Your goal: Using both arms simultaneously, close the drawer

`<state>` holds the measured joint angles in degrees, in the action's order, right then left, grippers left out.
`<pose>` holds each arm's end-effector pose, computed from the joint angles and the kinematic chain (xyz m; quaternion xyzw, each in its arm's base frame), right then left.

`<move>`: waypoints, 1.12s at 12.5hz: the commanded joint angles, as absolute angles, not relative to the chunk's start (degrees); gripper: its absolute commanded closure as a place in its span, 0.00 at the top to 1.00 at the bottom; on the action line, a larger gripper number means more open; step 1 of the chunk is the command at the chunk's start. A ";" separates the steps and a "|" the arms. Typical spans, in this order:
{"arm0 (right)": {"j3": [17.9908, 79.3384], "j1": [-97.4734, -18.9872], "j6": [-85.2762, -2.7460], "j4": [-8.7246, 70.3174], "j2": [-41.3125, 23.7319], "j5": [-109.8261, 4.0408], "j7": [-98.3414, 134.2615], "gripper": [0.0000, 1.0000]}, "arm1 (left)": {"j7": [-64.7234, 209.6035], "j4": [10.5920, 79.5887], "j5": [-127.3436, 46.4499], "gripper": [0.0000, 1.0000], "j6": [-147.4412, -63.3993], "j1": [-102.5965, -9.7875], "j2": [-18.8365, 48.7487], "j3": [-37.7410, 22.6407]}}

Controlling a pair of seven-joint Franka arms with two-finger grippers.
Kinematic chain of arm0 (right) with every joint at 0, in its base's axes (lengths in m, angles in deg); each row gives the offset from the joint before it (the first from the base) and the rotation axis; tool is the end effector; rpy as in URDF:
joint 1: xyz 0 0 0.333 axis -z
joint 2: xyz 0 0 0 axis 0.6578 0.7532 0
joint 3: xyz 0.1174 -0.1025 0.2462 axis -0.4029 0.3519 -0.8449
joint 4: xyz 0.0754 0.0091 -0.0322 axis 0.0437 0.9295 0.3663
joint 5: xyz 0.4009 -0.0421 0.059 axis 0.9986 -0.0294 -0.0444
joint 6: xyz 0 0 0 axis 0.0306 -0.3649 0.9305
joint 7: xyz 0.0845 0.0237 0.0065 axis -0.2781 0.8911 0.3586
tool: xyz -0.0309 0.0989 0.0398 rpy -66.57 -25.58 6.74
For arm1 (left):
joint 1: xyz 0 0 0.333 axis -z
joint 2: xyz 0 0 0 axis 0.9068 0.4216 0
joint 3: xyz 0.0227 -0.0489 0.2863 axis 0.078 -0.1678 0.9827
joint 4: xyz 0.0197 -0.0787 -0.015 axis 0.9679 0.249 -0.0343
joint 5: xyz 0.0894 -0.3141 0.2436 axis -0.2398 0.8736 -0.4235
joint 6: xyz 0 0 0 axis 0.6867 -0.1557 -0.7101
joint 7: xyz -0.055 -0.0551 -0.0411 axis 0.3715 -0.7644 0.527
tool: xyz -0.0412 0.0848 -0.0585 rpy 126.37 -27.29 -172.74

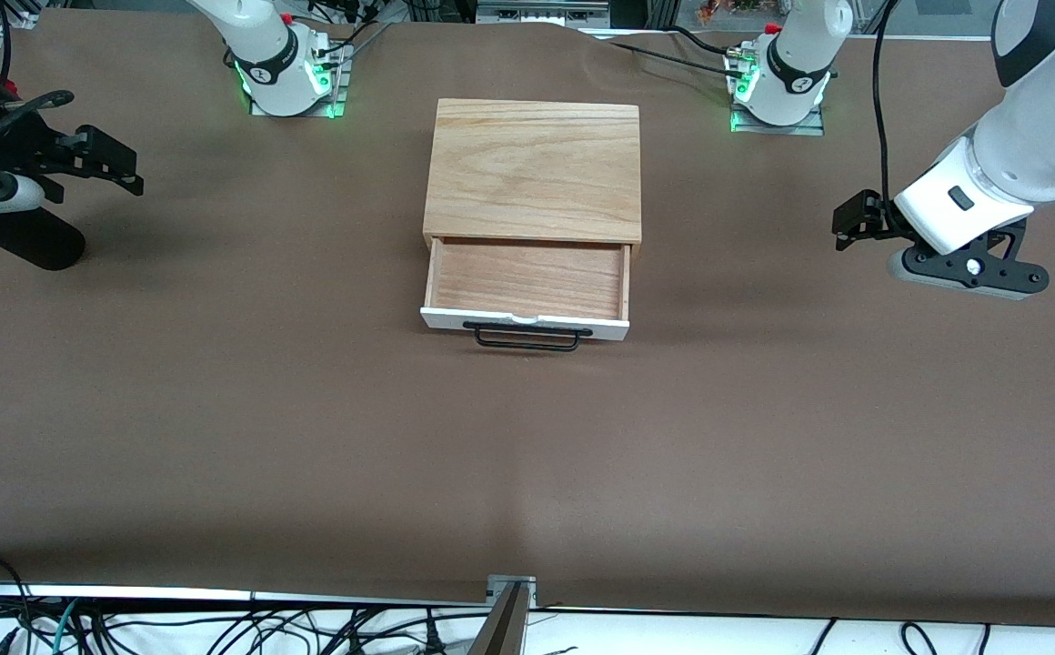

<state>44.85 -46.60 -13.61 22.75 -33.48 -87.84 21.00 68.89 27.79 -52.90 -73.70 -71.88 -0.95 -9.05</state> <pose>0.5522 0.0409 0.5938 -0.9977 -0.0516 0.0406 0.0170 0.5939 -0.1129 0.5599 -0.9949 0.0855 0.0535 0.0091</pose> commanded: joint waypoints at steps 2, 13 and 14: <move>44.71 -46.67 -12.77 22.74 -33.48 -87.19 20.79 1.00 | 68.01 26.85 -54.18 1.00 -73.42 -71.57 -0.73 -9.35; 43.84 -50.60 -22.05 13.73 -13.59 -71.99 21.32 1.00 | 68.54 26.85 -36.99 1.00 -84.18 -69.03 9.18 -9.88; 43.83 -52.45 -24.95 9.77 -8.31 -71.46 21.32 1.00 | 68.89 26.85 -35.74 1.00 -87.71 -66.85 11.37 -9.88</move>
<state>43.99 -49.32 -22.74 20.04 -19.42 -72.73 20.94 68.87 28.20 -38.87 -83.07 -69.34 7.29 -9.96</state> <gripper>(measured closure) 0.000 0.000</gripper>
